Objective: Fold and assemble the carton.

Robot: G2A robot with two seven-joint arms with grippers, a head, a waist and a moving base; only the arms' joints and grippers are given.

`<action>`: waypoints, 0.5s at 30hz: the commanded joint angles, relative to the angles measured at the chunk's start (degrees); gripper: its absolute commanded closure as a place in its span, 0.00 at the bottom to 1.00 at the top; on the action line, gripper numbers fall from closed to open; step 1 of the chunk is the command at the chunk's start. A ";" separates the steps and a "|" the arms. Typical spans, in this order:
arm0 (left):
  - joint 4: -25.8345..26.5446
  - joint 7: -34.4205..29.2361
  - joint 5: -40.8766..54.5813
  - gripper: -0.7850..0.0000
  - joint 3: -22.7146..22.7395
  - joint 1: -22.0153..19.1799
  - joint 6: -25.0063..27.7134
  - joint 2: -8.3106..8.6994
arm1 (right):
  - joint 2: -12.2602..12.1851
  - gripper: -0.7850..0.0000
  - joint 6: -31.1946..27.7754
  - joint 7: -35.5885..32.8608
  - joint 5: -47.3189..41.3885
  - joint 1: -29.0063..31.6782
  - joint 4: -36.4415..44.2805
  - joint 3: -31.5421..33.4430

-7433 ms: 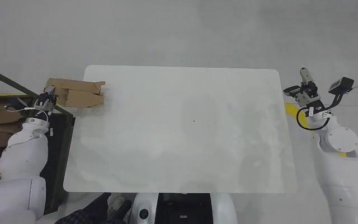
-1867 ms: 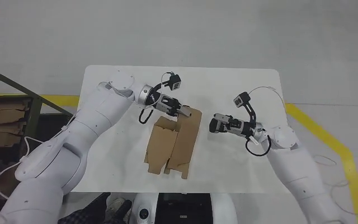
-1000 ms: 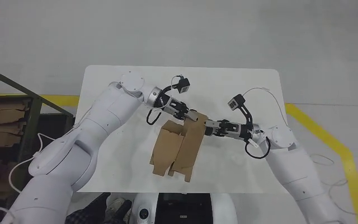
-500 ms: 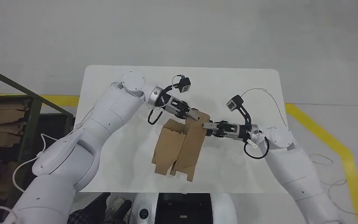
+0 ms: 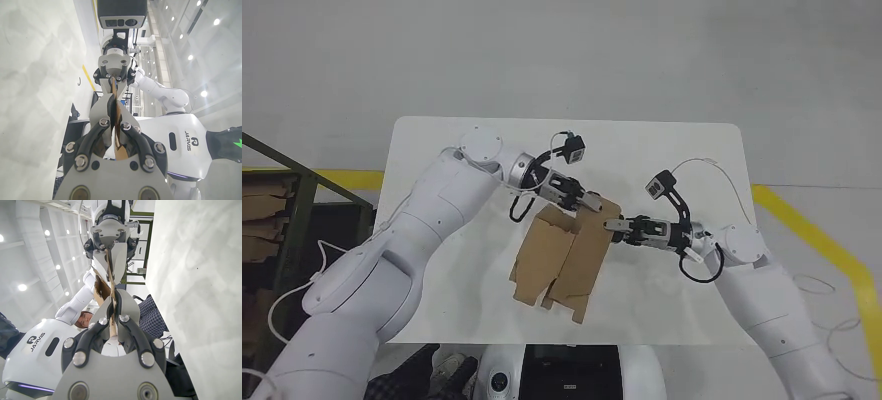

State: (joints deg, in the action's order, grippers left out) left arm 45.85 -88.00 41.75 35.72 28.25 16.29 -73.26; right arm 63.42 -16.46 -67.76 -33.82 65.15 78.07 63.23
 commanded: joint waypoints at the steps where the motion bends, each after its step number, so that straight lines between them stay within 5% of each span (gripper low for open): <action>1: -0.03 -0.01 0.87 0.00 0.75 0.20 0.00 0.14 | 0.00 1.00 0.12 -0.01 0.14 -0.10 -0.32 0.06; 15: -1.89 0.61 3.30 0.00 7.92 1.91 0.61 2.09 | -0.25 1.00 1.02 3.41 -1.34 0.98 -1.24 2.55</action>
State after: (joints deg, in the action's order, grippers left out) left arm 44.14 -87.48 45.16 43.06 29.99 16.81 -71.38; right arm 63.25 -15.55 -65.49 -35.02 65.82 76.86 65.14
